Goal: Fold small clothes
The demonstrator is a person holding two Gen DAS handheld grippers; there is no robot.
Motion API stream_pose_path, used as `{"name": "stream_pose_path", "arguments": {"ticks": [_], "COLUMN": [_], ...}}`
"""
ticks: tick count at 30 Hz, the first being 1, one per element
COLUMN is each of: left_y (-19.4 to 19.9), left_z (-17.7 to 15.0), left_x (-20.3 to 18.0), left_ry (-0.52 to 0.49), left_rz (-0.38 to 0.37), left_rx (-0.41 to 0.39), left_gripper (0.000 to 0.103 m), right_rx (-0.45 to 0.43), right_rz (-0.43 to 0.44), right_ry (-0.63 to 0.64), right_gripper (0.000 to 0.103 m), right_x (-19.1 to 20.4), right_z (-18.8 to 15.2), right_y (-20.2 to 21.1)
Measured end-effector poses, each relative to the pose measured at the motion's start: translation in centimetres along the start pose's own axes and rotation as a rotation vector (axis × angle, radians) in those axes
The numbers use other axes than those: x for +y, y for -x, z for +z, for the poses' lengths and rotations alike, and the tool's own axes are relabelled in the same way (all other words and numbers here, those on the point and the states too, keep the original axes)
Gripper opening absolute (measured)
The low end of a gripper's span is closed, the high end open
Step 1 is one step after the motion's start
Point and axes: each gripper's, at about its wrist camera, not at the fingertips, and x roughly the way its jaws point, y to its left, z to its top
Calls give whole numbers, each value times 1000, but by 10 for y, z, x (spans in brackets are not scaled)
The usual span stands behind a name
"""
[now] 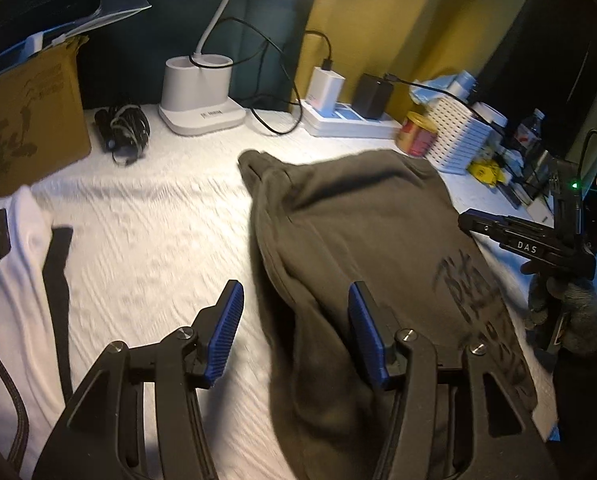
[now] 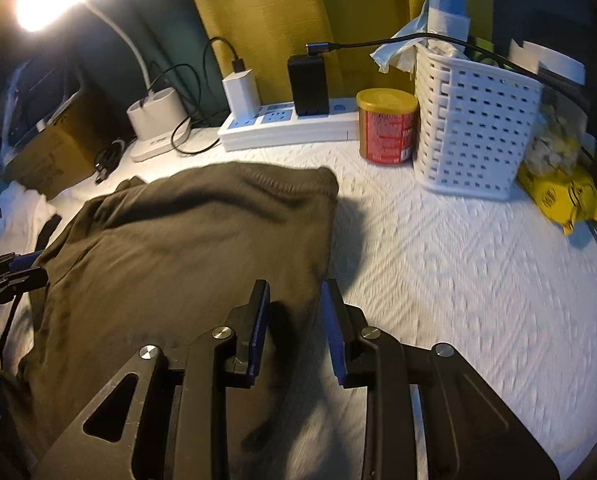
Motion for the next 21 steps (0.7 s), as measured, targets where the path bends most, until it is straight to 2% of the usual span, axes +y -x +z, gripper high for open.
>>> {"name": "stream_pose_path", "arguments": {"ticks": [11, 21], "left_y": [22, 25], "left_z": [-46, -85], "left_x": [-29, -54], "left_ry": [13, -47], "left_rz": [-119, -153], "left_rx": [23, 89], "left_gripper": [55, 54], "right_rx": [5, -4], "right_rz": [8, 13], "right_ry": [-3, -23], "right_gripper": [29, 29], "right_x": [13, 22], "right_z": [-53, -89], "right_y": [23, 44]}}
